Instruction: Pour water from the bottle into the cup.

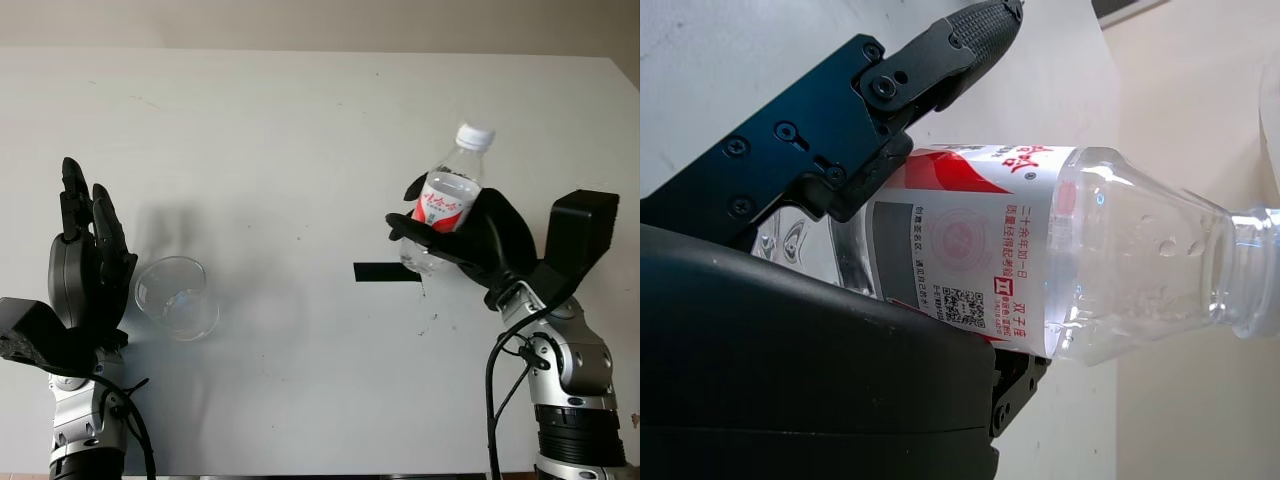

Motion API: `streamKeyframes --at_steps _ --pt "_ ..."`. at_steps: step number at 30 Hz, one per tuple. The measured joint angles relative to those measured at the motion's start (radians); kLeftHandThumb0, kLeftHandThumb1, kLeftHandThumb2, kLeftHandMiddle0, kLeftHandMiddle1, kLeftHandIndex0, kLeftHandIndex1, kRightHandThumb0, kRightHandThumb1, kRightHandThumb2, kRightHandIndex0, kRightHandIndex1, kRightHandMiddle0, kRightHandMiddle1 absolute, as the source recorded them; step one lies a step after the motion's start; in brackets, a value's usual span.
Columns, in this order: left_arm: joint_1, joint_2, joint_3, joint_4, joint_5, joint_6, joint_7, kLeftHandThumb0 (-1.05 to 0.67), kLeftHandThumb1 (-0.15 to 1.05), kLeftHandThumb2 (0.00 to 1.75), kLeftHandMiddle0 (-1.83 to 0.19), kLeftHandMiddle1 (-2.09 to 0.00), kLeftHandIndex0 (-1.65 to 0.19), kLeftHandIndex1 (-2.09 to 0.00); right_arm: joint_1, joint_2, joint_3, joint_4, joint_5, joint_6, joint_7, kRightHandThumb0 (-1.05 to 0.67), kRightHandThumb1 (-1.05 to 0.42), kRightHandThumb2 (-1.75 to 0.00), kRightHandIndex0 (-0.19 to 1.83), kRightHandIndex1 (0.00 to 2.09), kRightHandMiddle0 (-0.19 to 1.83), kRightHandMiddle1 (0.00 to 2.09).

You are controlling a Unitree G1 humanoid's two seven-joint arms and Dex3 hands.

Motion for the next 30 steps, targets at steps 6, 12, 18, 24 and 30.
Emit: streamKeyframes --at_steps 6,12,18,24,30 --pt "0.007 0.0 0.002 -0.008 0.0 0.002 0.005 -0.69 1.05 0.67 0.19 -0.02 0.19 0.0 0.001 0.025 0.026 0.018 -0.026 -0.053 0.01 -0.25 -1.05 -0.22 0.68 2.09 0.16 2.09" --pt "0.013 0.0 0.005 -0.014 -0.001 0.003 0.002 -0.68 1.05 0.67 0.19 -0.02 0.19 0.0 0.003 0.042 0.04 0.064 -0.054 -0.114 0.019 -0.25 -1.05 -0.23 0.6 2.09 0.11 2.09" --pt "0.019 0.0 0.005 -0.02 -0.001 0.011 0.004 -0.69 1.05 0.68 0.19 -0.03 0.19 0.0 0.004 0.052 0.043 0.118 -0.074 -0.175 0.031 -0.25 -1.05 -0.24 0.48 2.09 0.03 2.09" --pt "0.018 0.0 0.005 -0.018 -0.001 0.011 -0.001 -0.69 1.05 0.67 0.19 -0.01 0.19 0.0 0.006 0.053 0.063 0.133 -0.113 -0.21 0.027 -0.26 -1.05 -0.23 0.41 2.09 -0.05 2.09" --pt "0.014 0.003 0.009 -0.013 -0.001 0.011 -0.002 -0.68 1.05 0.68 0.19 -0.01 0.19 0.0 0.013 0.053 0.078 0.136 -0.154 -0.243 0.014 -0.26 -1.05 -0.24 0.34 2.09 -0.1 2.09"
